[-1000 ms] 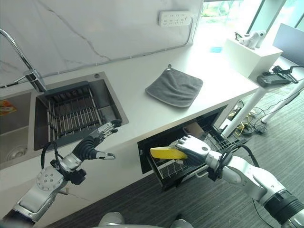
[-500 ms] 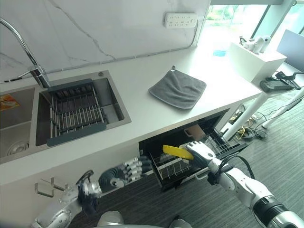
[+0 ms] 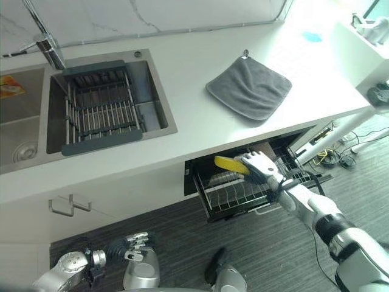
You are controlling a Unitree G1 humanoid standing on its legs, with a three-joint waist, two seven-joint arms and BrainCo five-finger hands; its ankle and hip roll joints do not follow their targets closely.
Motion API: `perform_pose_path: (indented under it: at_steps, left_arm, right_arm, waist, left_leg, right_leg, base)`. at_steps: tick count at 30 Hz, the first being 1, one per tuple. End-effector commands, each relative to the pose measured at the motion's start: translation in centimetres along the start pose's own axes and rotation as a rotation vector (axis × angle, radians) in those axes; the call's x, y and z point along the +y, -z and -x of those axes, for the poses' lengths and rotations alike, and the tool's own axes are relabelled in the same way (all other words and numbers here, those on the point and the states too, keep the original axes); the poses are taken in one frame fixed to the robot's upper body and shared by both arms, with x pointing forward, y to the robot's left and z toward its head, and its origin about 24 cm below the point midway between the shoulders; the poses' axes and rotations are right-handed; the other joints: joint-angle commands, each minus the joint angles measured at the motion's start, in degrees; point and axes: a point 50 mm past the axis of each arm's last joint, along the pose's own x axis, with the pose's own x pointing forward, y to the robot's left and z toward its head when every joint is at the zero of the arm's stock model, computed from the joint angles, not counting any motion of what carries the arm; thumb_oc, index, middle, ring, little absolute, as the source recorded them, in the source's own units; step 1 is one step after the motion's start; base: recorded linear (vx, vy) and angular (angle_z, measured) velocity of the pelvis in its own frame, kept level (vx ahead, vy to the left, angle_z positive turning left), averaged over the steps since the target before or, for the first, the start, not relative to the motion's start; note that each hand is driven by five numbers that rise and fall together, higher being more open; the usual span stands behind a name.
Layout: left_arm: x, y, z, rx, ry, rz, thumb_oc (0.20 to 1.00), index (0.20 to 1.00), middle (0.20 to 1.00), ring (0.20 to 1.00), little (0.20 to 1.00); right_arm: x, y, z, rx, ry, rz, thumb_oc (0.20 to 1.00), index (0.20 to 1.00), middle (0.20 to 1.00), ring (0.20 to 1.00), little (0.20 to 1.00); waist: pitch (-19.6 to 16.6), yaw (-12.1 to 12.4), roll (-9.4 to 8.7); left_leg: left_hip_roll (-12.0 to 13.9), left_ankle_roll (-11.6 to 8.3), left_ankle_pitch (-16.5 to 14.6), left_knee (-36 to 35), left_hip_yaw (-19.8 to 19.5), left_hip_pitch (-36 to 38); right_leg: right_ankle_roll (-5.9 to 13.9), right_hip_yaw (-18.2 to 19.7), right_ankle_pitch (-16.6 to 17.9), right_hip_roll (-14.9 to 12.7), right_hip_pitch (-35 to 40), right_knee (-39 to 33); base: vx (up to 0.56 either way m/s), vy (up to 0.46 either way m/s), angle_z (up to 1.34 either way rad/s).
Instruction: Place the dishes in the dishwasher.
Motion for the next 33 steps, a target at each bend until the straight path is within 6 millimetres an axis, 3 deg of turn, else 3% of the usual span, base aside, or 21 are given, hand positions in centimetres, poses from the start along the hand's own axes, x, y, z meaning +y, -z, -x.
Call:
perform_pose_path:
  at_steps: [1, 6, 9, 15, 25, 33]
  left_arm:
    - [-0.5, 1.2, -0.2, 0.074, -0.006, -0.191, 1.0, 1.0, 1.0, 1.0, 1.0]
    - [1.2, 0.1, -1.8, 0.087, -0.101, -0.34, 1.0, 1.0, 1.0, 1.0, 1.0]
    - [1.8, -0.4, -2.3, 0.084, -0.141, -0.396, 1.0, 1.0, 1.0, 1.0, 1.0]
    - [2.5, -1.6, -2.8, 0.042, -0.177, -0.424, 1.0, 1.0, 1.0, 1.0, 1.0]
    - [2.4, -4.1, -4.1, -0.052, -0.192, -0.469, 1.0, 1.0, 1.0, 1.0, 1.0]
    - [2.0, -5.5, -5.6, -0.088, -0.209, -0.478, 1.0, 1.0, 1.0, 1.0, 1.0]
  right_arm:
    - [-4.3, 0.6, -2.5, -0.027, 0.176, 0.076, 0.2, 0.2, 0.2, 0.2, 0.2]
    - [-6.8, 1.0, -4.7, -0.023, 0.208, 0.149, 0.2, 0.2, 0.2, 0.2, 0.2]
    - [-7.7, 1.4, -5.3, -0.009, 0.219, 0.18, 0.2, 0.2, 0.2, 0.2, 0.2]
    - [-10.5, 1.8, -6.6, 0.032, 0.249, 0.22, 0.2, 0.2, 0.2, 0.2, 0.2]
    - [-11.9, 4.2, -6.3, 0.225, 0.346, 0.32, 0.2, 0.2, 0.2, 0.2, 0.2]
    - [-11.7, 5.8, -5.4, 0.397, 0.423, 0.322, 0.2, 0.2, 0.2, 0.2, 0.2]
  waist:
    - [0.43, 2.81, 1.02]
    - [3.33, 3.59, 0.76]
    - [4.54, 4.08, 0.38]
    - [6.65, 4.41, 0.62]
    - [9.12, 4.13, 1.97]
    - [9.33, 2.81, 2.75]
  left_leg:
    - [-3.98, 3.23, 0.33, 1.94, -3.51, -5.47]
    - [-4.5, 3.44, 0.27, 4.26, -5.34, -11.42]
    - [-4.94, 3.29, -1.29, 5.92, -6.82, -13.77]
    - [-5.77, 3.75, -1.23, 7.69, -7.98, -17.59]
    - [-6.29, 4.9, -2.56, 12.13, -7.91, -21.64]
    - [-6.04, 5.53, -3.78, 15.1, -6.72, -24.69]
  right_leg:
    - [2.81, 2.87, -13.3, 2.04, 3.28, 10.75]
    - [2.59, 2.64, -13.38, 1.92, -2.9, 14.52]
    - [3.09, 3.33, -14.54, 2.02, -5.31, 16.82]
    - [3.01, 3.75, -14.9, 1.74, -10.02, 20.36]
    - [2.65, 4.21, -16.27, 0.39, -15.43, 26.84]
    - [2.43, 4.62, -17.22, -0.47, -19.27, 30.63]
  base:
    - [-0.16, -0.021, 0.02]
    - [-0.1, -0.014, 0.05]
    - [-0.02, -0.019, 0.07]
    - [-0.04, 0.017, 0.04]
    - [-0.06, 0.048, -0.03]
    - [-0.07, 0.035, -0.01]
